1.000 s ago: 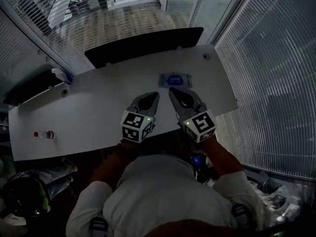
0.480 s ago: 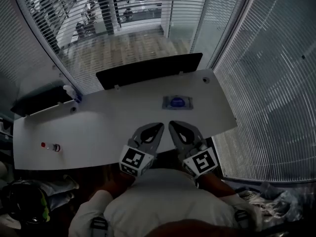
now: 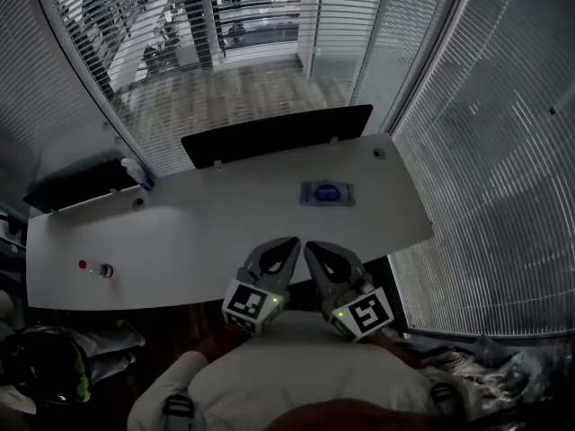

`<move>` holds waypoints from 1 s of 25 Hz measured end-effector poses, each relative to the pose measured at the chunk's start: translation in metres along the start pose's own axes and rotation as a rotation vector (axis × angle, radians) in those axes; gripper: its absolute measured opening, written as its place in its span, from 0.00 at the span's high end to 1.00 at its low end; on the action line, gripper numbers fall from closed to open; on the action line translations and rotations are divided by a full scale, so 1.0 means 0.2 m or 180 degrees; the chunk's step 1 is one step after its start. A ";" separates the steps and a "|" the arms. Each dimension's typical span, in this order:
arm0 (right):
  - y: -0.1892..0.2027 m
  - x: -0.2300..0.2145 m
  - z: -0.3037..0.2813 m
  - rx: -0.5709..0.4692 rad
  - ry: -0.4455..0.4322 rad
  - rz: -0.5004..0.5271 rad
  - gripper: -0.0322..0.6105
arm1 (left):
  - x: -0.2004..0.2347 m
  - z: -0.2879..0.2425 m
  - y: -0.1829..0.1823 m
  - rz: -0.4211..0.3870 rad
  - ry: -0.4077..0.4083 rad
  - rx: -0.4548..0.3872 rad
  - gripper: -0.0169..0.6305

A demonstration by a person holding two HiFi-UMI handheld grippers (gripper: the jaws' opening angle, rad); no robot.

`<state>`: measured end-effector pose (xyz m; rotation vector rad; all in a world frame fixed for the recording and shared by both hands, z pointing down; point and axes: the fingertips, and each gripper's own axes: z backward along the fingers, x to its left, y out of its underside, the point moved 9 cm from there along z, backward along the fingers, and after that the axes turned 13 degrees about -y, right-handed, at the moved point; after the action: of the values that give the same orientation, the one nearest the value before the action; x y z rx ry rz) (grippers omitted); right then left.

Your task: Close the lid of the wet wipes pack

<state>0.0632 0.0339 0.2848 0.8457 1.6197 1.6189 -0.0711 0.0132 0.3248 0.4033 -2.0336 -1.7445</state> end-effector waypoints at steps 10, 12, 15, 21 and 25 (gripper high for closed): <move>0.01 -0.01 0.03 0.0002 0.0037 -0.0088 0.95 | -0.02 0.03 -0.01 0.0026 -0.0052 -0.0020 0.97; 0.02 -0.01 0.03 -0.0006 0.0032 -0.0087 0.95 | -0.03 0.03 0.00 0.0012 -0.0053 -0.0014 0.97; 0.02 -0.01 0.02 -0.0007 0.0036 -0.0095 0.95 | -0.01 0.03 0.01 0.0016 -0.0066 0.0007 0.97; 0.02 0.00 0.00 -0.0006 0.0015 -0.0147 0.95 | 0.01 0.05 0.00 0.0018 -0.0106 0.0015 0.97; 0.01 0.00 0.01 -0.0018 -0.0004 -0.0159 0.95 | 0.00 0.05 -0.02 0.0017 -0.0116 0.0013 0.97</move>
<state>0.0647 0.0341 0.2860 0.7972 1.6221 1.5875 -0.0763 0.0224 0.3205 0.3697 -2.0618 -1.7571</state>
